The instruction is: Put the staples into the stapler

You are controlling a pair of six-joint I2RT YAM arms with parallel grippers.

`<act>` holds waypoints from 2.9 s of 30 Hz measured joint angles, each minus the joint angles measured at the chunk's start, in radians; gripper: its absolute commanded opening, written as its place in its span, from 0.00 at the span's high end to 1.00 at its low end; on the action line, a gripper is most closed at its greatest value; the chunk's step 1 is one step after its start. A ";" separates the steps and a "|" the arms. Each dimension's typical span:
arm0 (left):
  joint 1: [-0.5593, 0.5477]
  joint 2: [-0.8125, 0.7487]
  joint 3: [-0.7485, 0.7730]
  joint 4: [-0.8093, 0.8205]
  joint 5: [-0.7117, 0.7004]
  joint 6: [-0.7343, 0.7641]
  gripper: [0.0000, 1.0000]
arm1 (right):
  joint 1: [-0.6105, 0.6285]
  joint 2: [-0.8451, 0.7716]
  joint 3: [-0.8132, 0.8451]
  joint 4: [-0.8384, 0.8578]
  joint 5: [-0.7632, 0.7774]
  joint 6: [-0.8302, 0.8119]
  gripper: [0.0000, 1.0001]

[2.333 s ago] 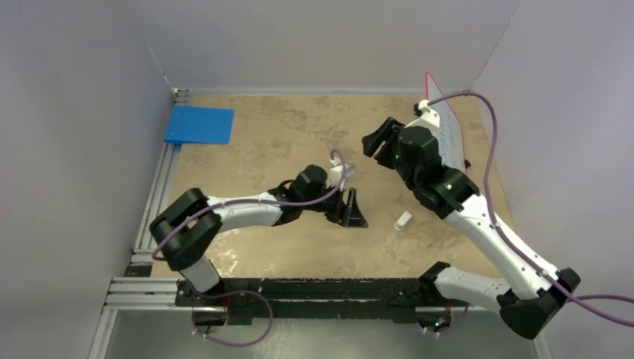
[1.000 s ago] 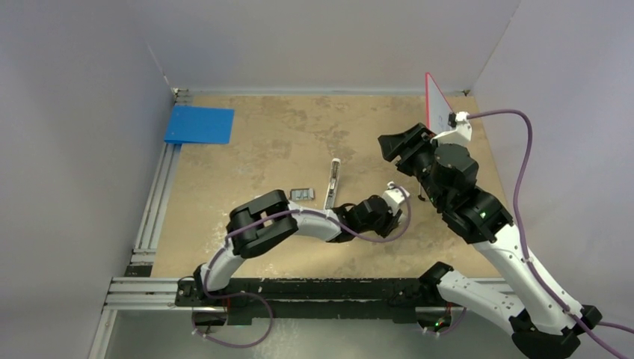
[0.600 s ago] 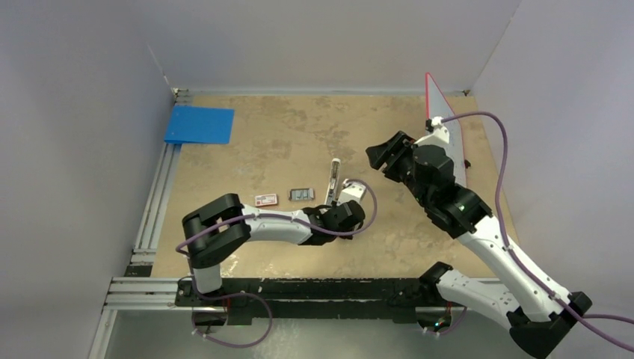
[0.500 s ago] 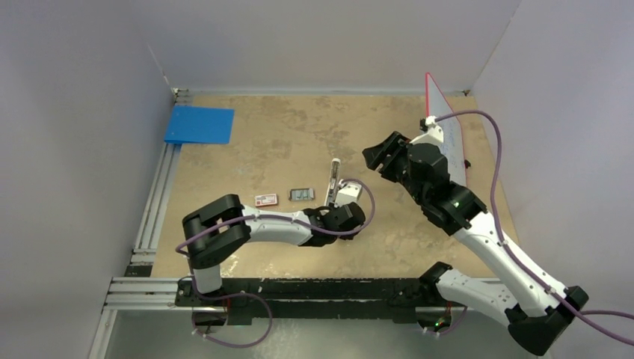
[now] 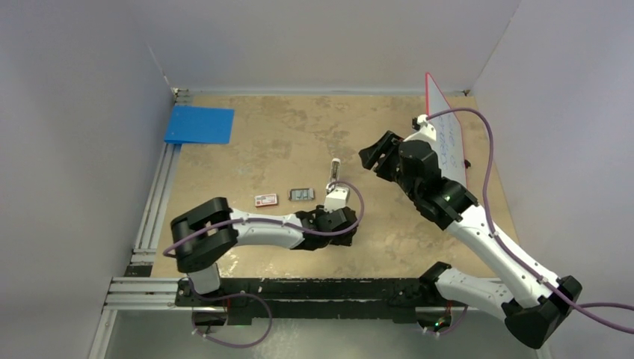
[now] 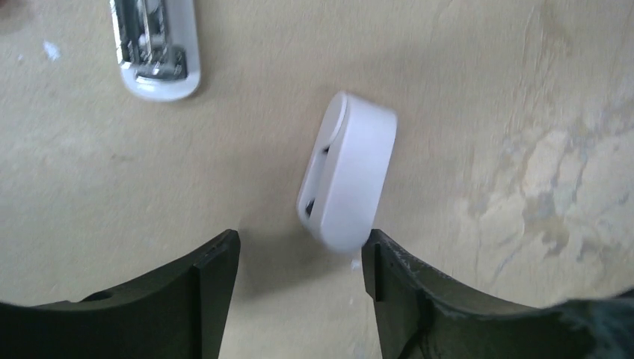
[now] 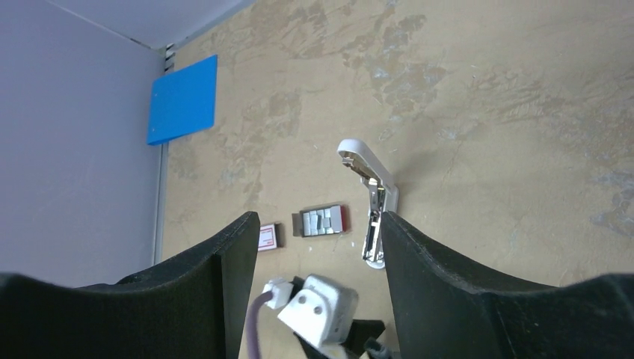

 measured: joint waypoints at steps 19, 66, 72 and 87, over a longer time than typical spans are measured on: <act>0.272 -0.469 -0.349 0.032 0.214 0.018 0.41 | 0.253 0.256 0.023 -0.136 0.193 0.136 0.35; 0.427 -0.449 -0.541 0.269 0.688 0.014 0.38 | 0.452 0.562 -0.118 -0.252 0.261 0.702 0.80; 0.428 -0.397 -0.561 0.396 0.769 -0.004 0.38 | 0.451 0.470 -0.162 -0.177 0.230 0.659 0.80; 0.427 -0.230 -0.579 0.704 0.815 -0.131 0.66 | 0.447 0.407 -0.249 -0.018 0.103 0.631 0.80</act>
